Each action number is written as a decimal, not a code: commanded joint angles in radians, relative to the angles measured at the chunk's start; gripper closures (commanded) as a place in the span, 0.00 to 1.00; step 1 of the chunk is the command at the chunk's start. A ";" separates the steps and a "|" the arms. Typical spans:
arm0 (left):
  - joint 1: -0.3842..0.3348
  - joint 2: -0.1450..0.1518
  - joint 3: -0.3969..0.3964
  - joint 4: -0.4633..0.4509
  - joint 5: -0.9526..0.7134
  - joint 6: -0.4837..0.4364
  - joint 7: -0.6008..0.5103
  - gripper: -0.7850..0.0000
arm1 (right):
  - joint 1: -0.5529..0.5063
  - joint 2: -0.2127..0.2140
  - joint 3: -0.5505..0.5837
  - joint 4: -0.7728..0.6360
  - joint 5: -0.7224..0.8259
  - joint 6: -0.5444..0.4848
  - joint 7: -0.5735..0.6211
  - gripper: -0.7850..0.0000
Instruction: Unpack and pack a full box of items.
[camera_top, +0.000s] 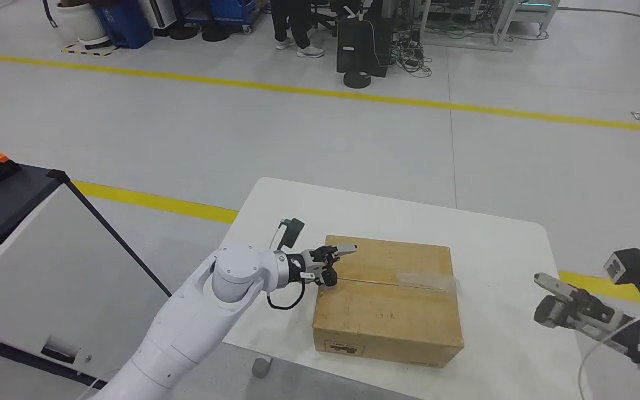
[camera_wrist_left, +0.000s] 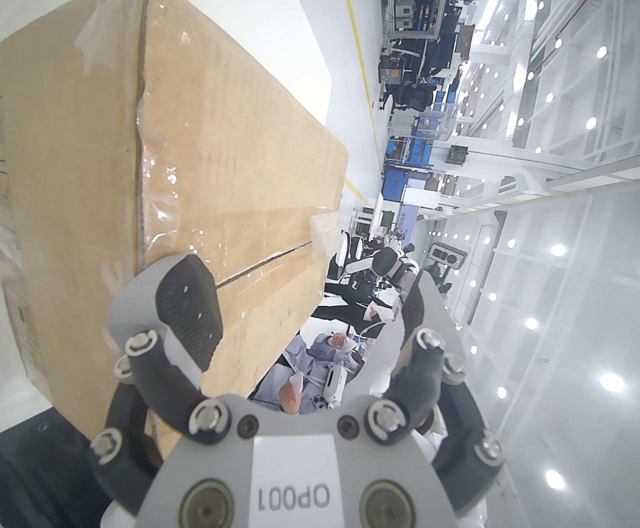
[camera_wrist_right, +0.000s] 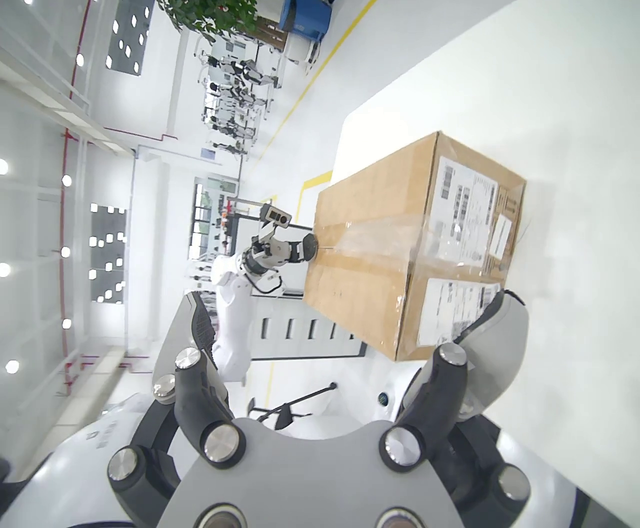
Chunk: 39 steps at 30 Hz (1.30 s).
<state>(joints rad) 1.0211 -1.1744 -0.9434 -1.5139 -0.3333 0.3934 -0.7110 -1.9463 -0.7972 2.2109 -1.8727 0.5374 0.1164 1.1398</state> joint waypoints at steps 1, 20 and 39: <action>0.000 0.000 0.000 0.000 0.000 0.000 0.000 0.00 | 0.031 0.010 0.005 0.059 0.013 0.068 0.090 0.00; 0.000 0.000 0.000 0.000 0.000 0.000 0.000 0.00 | 0.339 0.141 -0.391 0.476 0.109 0.090 0.396 0.00; 0.000 0.000 0.000 0.000 0.000 0.000 0.000 0.00 | 0.339 0.141 -0.391 0.476 0.109 0.090 0.396 0.00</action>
<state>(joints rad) 1.0211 -1.1744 -0.9434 -1.5139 -0.3333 0.3934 -0.7110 -1.6072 -0.6562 1.8201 -1.3971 0.6465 0.2069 1.5359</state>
